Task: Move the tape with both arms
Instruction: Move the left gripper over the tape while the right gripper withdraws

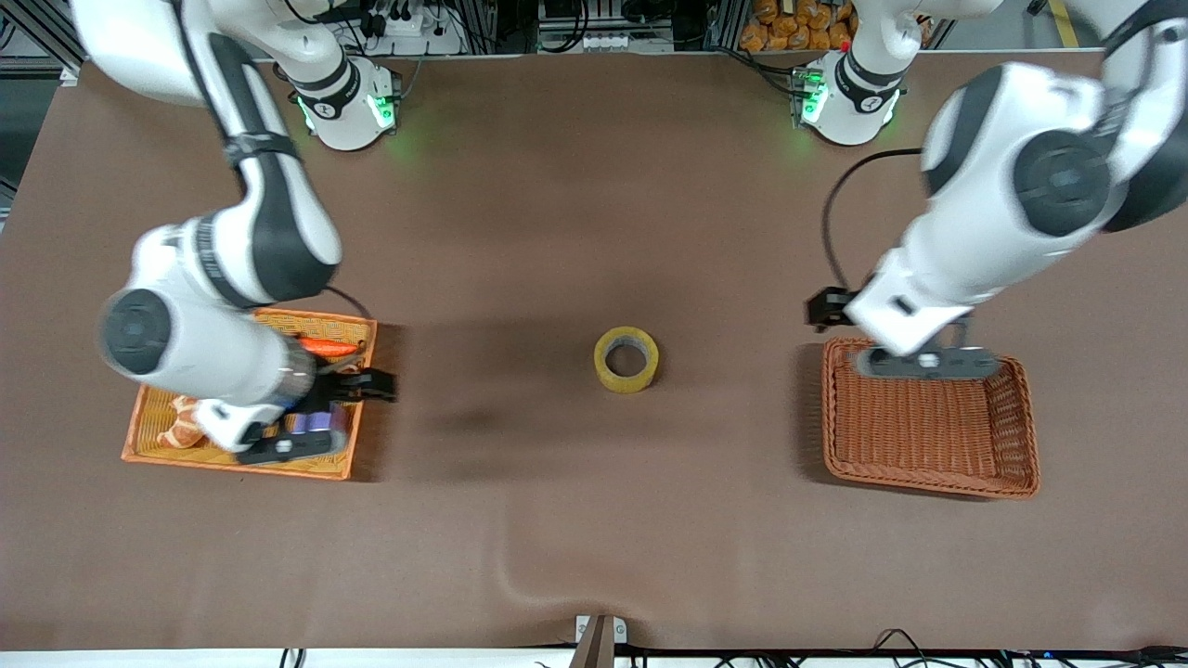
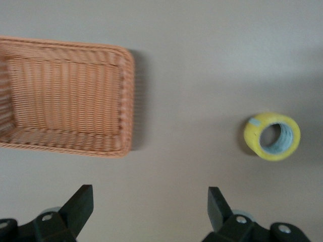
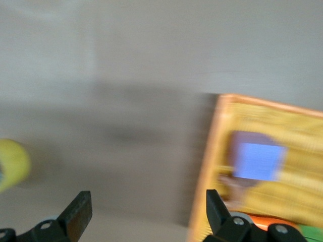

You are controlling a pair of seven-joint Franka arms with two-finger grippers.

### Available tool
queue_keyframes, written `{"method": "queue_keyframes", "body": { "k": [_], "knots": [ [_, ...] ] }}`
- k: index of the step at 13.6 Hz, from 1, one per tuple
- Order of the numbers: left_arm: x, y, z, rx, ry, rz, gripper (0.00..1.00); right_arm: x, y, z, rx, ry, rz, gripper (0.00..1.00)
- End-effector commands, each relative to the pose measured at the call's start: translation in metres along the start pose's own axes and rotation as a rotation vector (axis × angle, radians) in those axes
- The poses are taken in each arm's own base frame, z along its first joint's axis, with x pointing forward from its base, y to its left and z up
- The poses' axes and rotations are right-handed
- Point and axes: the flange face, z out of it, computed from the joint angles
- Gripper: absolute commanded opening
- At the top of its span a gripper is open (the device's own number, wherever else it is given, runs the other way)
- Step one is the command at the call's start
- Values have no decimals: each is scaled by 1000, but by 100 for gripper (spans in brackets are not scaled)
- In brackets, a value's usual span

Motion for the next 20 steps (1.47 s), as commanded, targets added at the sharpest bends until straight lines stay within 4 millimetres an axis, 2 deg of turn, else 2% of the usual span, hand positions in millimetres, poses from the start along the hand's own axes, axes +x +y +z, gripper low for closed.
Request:
{"method": "queue_keyframes", "body": {
  "k": [1,2,3,4,6,9,10,11,13,15,17,20],
  "knots": [
    [-7,57,28,109,3,90,100,-46,63,-38,-26,1,-70,100],
    [-11,74,39,117,-12,110,100,-57,88,-52,-24,11,-88,100],
    [-10,78,49,107,-30,110,100,-67,113,-65,-22,10,-96,100],
    [-6,84,67,89,-60,97,100,-77,132,-78,-20,4,-80,100],
    [8,121,98,22,26,109,100,-106,152,-105,-28,-21,-45,100],
    [19,156,156,-87,19,68,100,-155,151,-139,-87,-2,-22,100],
    [15,175,177,-88,24,90,100,-164,148,-147,-102,7,11,100],
    [17,184,193,-100,36,77,100,-168,146,-154,-103,11,61,100],
    [3,211,207,-93,53,99,100,-171,141,-165,-107,7,118,100],
    [3,211,224,-84,39,98,100,-167,139,-174,-113,21,113,100],
    [-5,195,253,-14,3,112,100,-162,135,-186,-116,47,107,100],
    [-22,188,273,50,-22,133,100,-161,136,-189,-117,53,107,100]
  ]
}}
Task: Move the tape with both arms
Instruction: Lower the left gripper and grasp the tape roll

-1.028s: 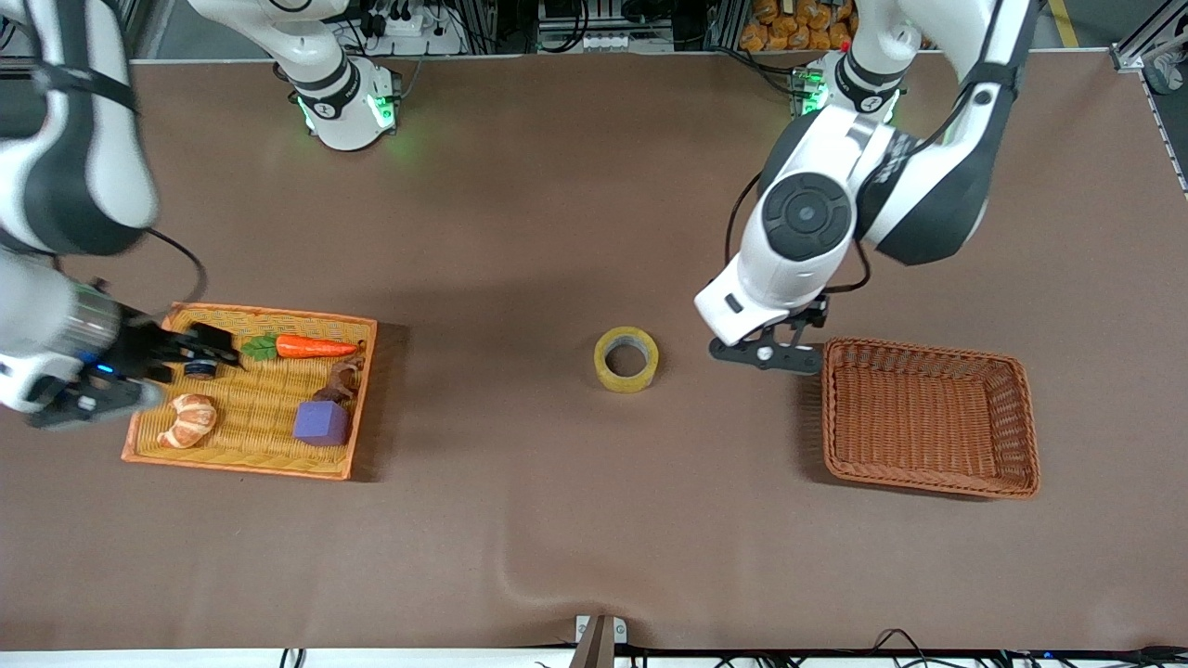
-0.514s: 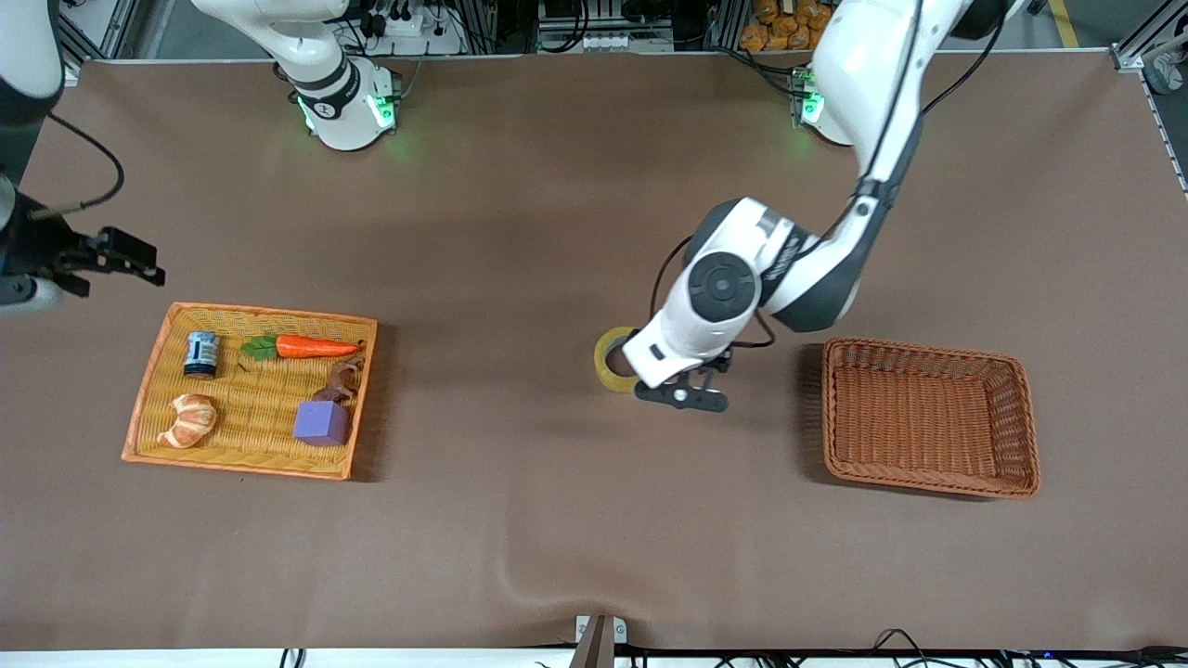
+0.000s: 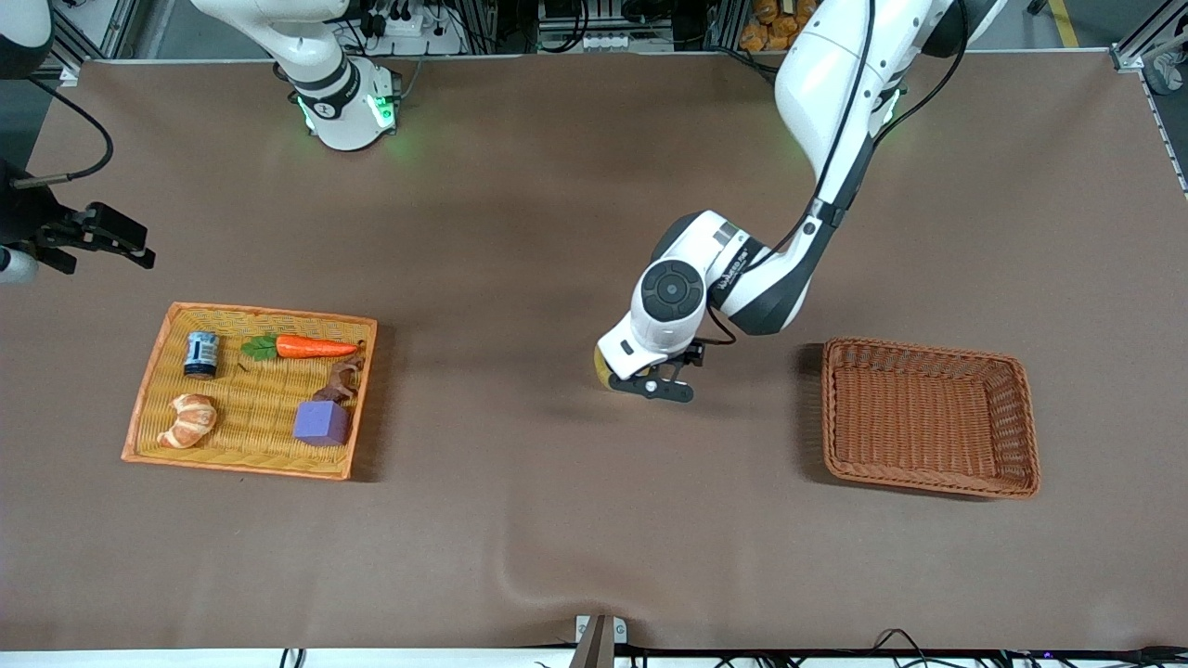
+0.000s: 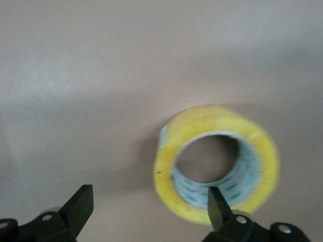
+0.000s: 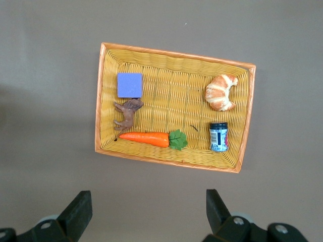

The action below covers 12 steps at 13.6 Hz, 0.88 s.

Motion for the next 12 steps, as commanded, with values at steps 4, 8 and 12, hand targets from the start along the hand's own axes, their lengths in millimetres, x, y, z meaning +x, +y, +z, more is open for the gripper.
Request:
{"method": "queue_keyframes", "body": {
  "k": [4,8,12],
  "knots": [
    [-24,12,21,32,-6,-8,100,4,-1,-10,-24,12,16,100],
    [-14,13,23,-18,49,-61,93,-2,26,-15,-23,4,67,100],
    [-14,8,40,0,30,-65,37,-6,39,-26,-24,6,92,100]
  ]
}}
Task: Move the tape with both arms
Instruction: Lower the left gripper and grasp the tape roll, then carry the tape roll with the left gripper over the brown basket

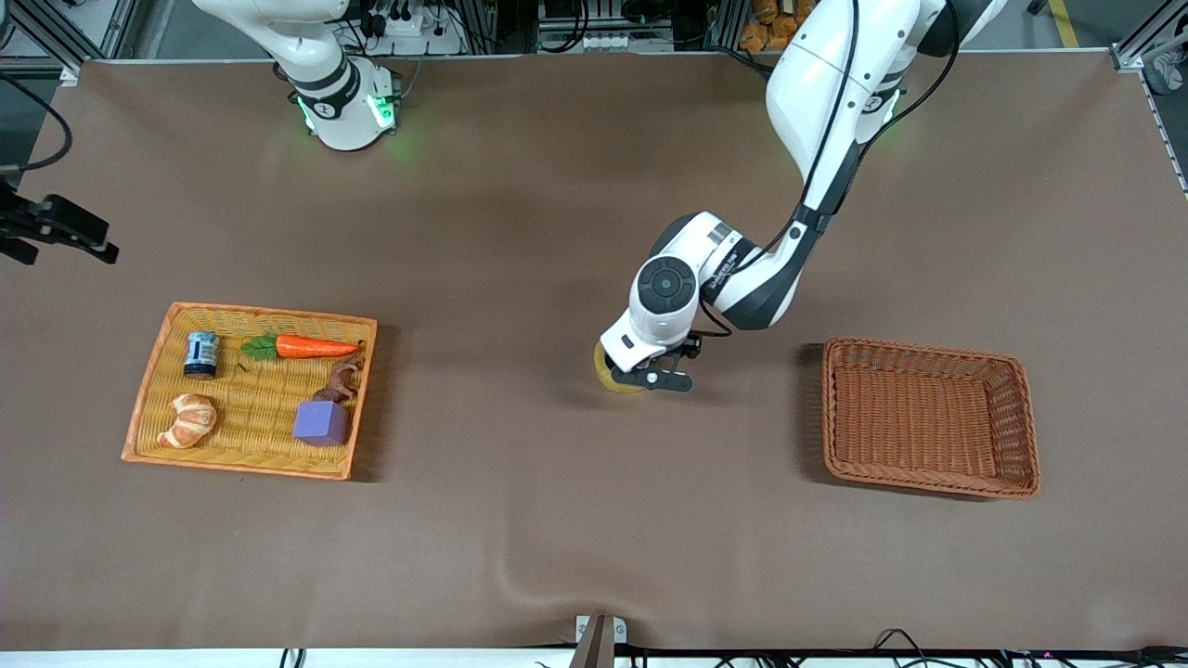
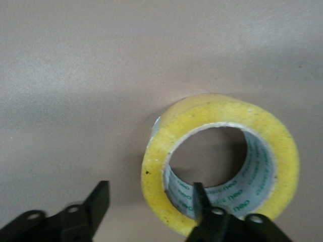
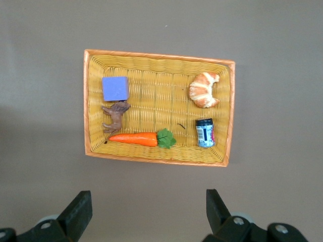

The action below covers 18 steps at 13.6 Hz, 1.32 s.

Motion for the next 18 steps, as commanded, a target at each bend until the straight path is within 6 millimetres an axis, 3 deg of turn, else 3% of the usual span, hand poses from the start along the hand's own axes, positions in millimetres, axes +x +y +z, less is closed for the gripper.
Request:
{"method": "queue_keyframes", "body": {
  "k": [1,2,3,4,5,7,9,11,12,13,15,16,17,18],
  "knots": [
    [0,0,7,10,12,-15,19,2,3,-8,-15,-1,16,100],
    [0,0,6,11,14,-14,0,2,3,-7,-18,-3,12,100],
    [0,-1,0,16,23,-20,0,2,6,-7,-33,-3,11,100],
    [6,-14,-19,30,41,-66,0,2,6,-11,-55,4,4,100],
    [13,-36,-61,42,71,-95,0,3,6,-19,-59,20,6,100],
    [32,-114,-143,41,121,-138,0,3,5,-23,-52,27,8,100],
    [41,-204,-182,49,117,-150,0,5,3,-20,-50,23,5,100],
    [48,-311,-189,62,84,-51,0,5,4,-19,-48,20,3,100],
    [48,-370,-182,47,60,6,0,5,4,-19,-48,20,3,100],
    [46,-412,-170,23,39,52,0,5,5,-19,-48,20,3,100],
    [47,-470,-134,2,13,40,0,6,5,-18,-48,18,3,100],
    [47,-487,-121,-3,15,19,0,6,5,-18,-48,18,3,100],
    [48,-486,-120,0,14,19,0,6,5,-18,-48,18,3,100],
    [49,-483,-124,8,21,15,16,6,5,-18,-50,18,3,100]
  ]
}}
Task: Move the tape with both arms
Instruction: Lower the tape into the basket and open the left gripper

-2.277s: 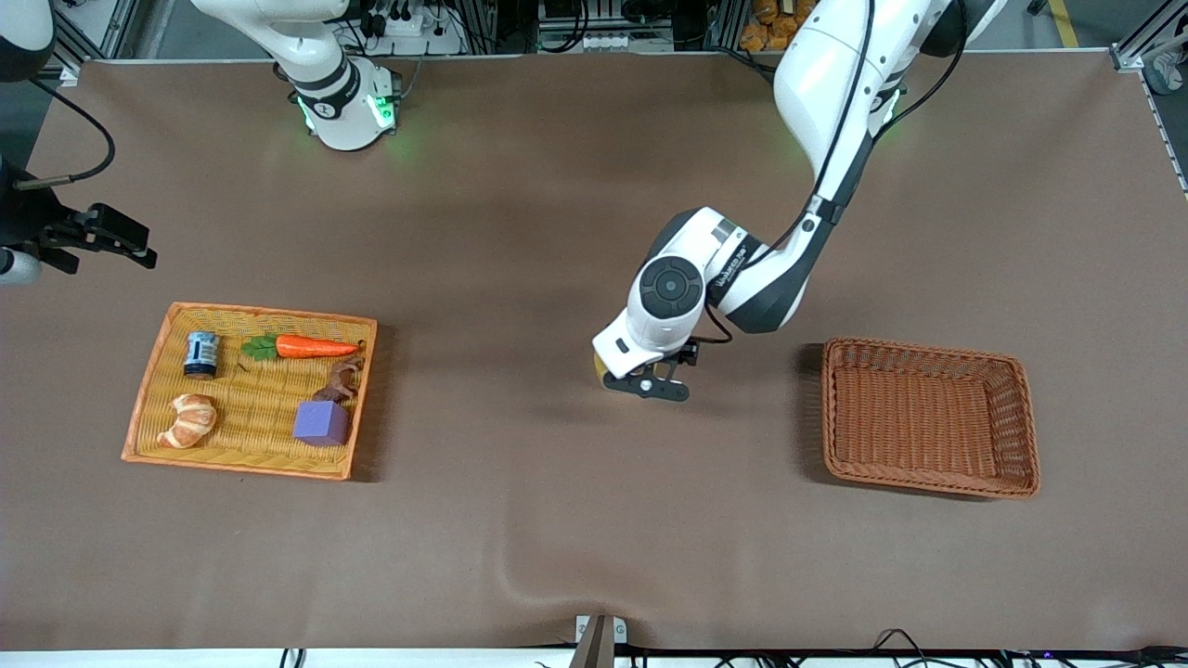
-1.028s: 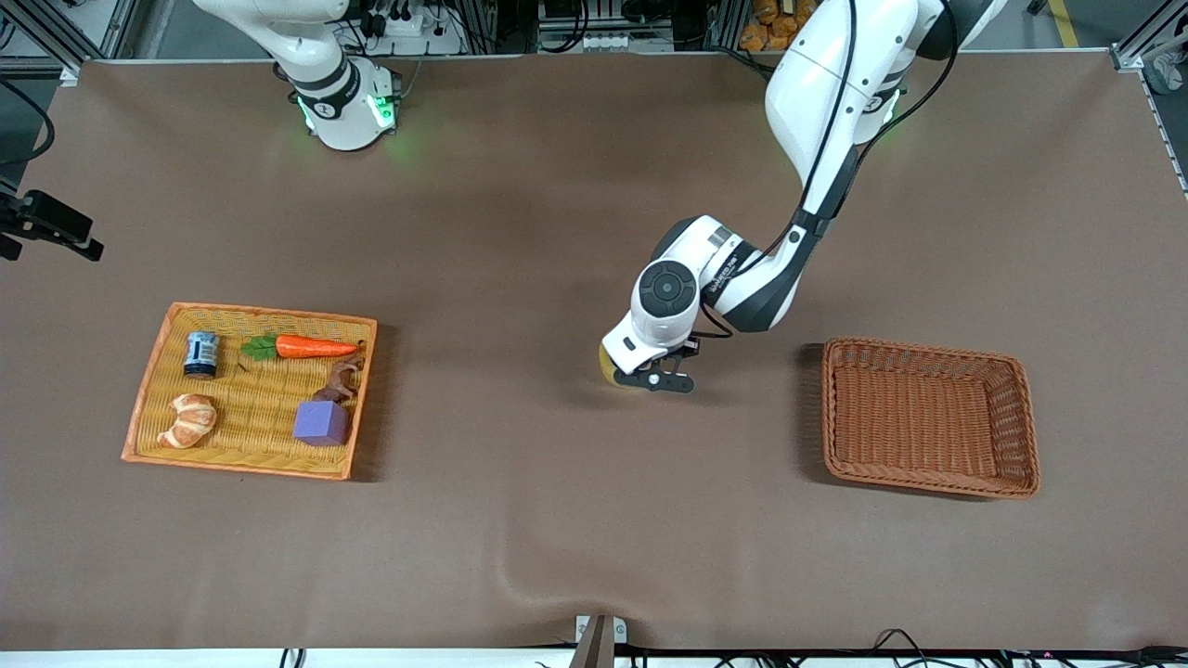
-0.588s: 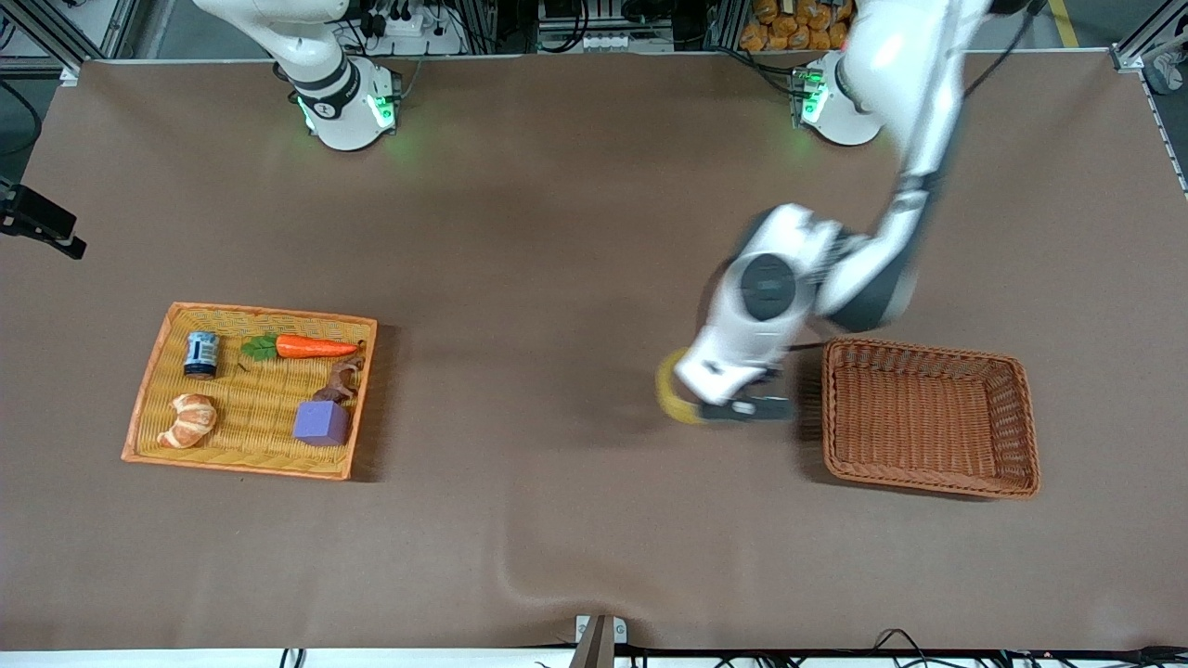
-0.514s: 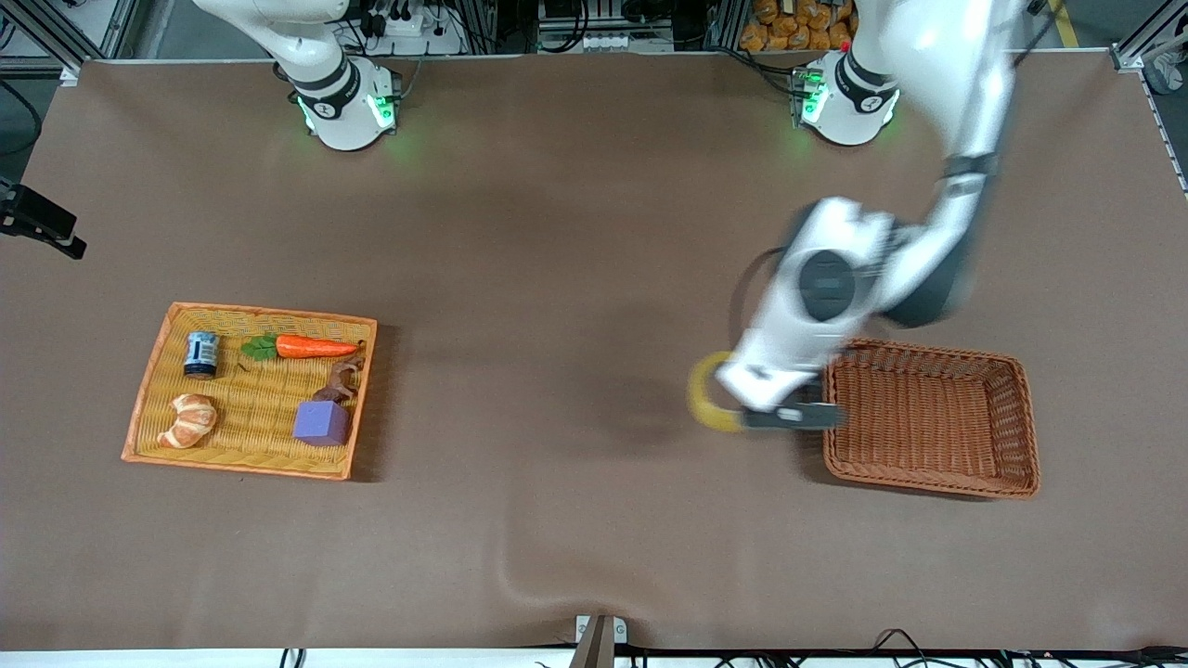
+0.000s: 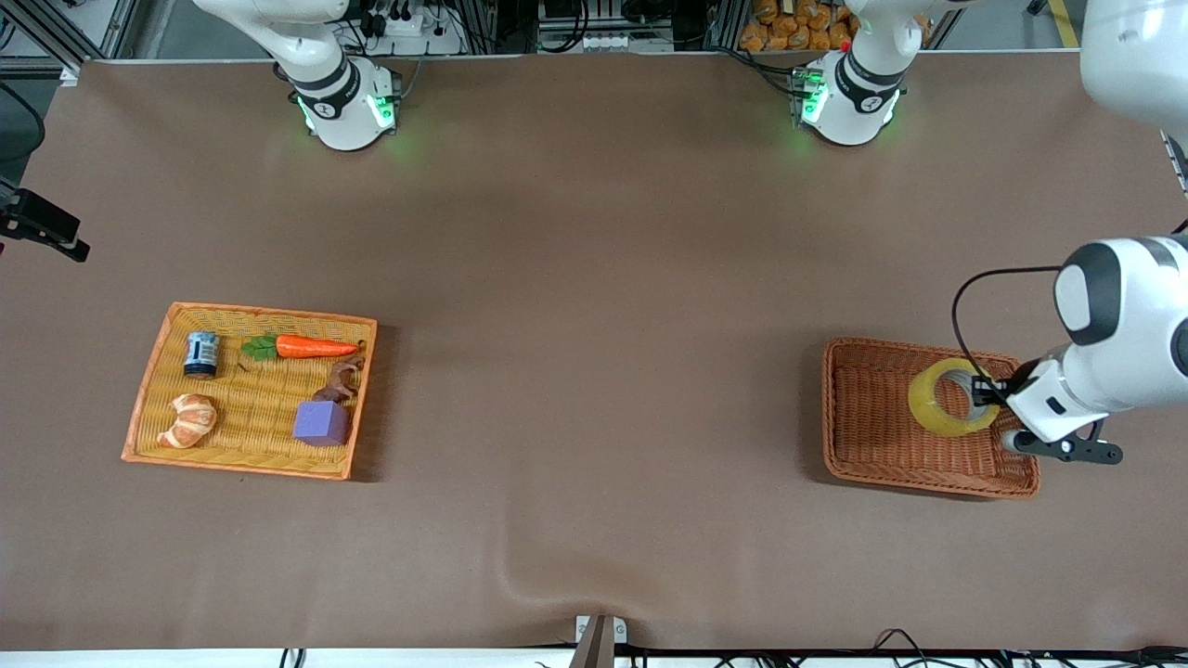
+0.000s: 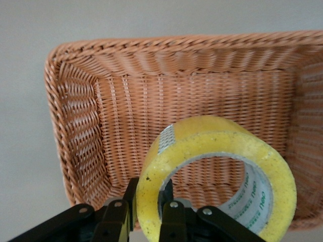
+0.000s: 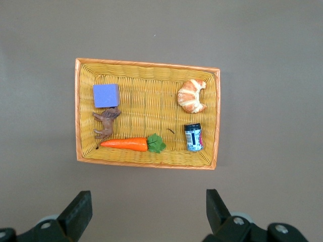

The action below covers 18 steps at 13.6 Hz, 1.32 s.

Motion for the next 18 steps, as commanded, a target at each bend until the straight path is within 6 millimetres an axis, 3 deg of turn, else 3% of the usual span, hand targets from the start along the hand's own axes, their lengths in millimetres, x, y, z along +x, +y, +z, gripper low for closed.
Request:
{"method": "queue_keyframes", "body": {
  "k": [1,3,5,9,12,15,18],
  "knots": [
    [7,21,-23,3,35,29,99,2,2,-4,-13,-6,5,100],
    [-4,20,-92,12,92,19,100,2,1,-4,-13,-4,4,100],
    [-15,46,-173,10,123,28,100,2,1,-4,-13,-4,4,100],
    [-58,67,-269,25,123,15,100,2,2,-4,-13,-4,8,100],
    [-86,72,-289,-10,55,-60,100,2,2,-4,-13,-4,13,100],
    [-95,77,-297,-107,48,-102,100,2,2,-4,-12,-4,14,100],
    [-113,75,-321,-119,91,-129,100,2,3,-5,-12,-2,16,100]
  ]
}}
